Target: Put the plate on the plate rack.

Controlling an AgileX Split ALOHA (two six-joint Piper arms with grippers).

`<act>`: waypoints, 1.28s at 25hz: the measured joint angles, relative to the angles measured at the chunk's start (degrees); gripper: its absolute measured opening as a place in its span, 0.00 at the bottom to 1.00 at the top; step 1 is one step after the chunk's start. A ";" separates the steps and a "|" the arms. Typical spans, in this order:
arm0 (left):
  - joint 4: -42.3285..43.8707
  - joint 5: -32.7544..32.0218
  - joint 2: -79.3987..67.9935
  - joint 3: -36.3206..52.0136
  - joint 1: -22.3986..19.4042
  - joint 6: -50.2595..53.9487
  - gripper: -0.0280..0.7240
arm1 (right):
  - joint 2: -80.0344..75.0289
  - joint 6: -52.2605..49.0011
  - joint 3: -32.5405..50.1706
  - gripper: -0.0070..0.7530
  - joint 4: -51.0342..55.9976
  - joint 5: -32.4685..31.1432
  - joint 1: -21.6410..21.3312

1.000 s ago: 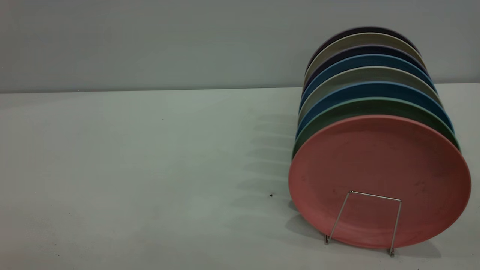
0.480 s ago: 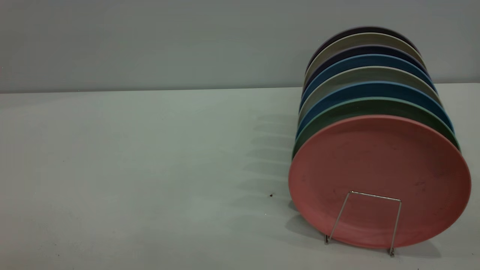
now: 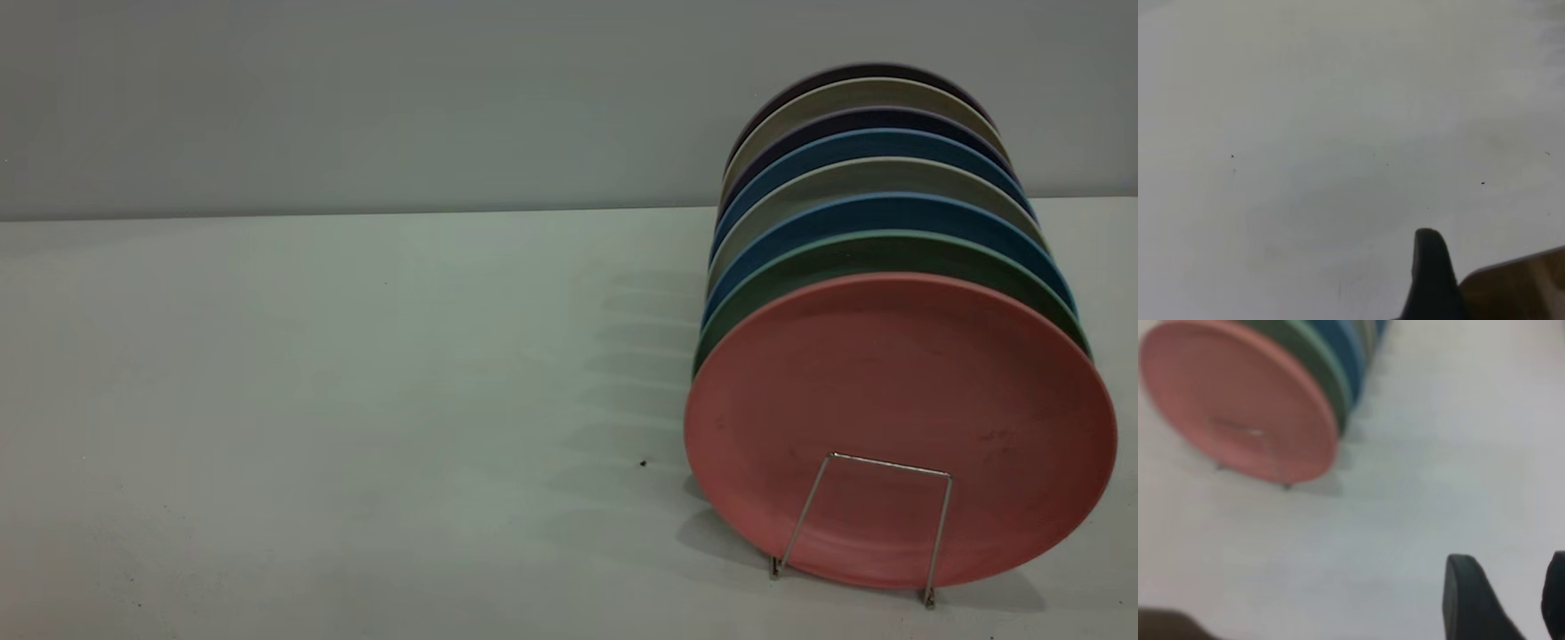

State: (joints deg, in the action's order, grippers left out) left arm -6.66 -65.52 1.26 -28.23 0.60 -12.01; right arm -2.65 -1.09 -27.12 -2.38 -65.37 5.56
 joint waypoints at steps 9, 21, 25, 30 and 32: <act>0.00 0.00 0.00 0.00 0.00 0.00 0.74 | 3.58 0.00 0.00 0.38 0.00 0.01 -7.42; 0.00 -0.09 0.00 0.00 0.00 0.00 0.74 | 3.61 0.00 0.00 0.38 0.00 0.01 -7.42; 0.00 -0.09 0.00 0.00 0.00 0.00 0.74 | 3.61 0.00 0.00 0.38 0.00 0.01 -7.42; -0.45 -0.09 0.00 0.00 0.00 0.31 0.74 | 3.61 0.00 0.00 0.38 0.00 0.01 -7.42; -0.95 -0.09 0.00 0.00 0.00 0.39 0.74 | 3.61 0.00 0.00 0.38 0.00 0.01 -7.42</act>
State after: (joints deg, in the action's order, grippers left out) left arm -7.62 -65.62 1.26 -28.23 0.60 -11.62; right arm 0.96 -1.09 -27.12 -2.38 -65.36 -1.87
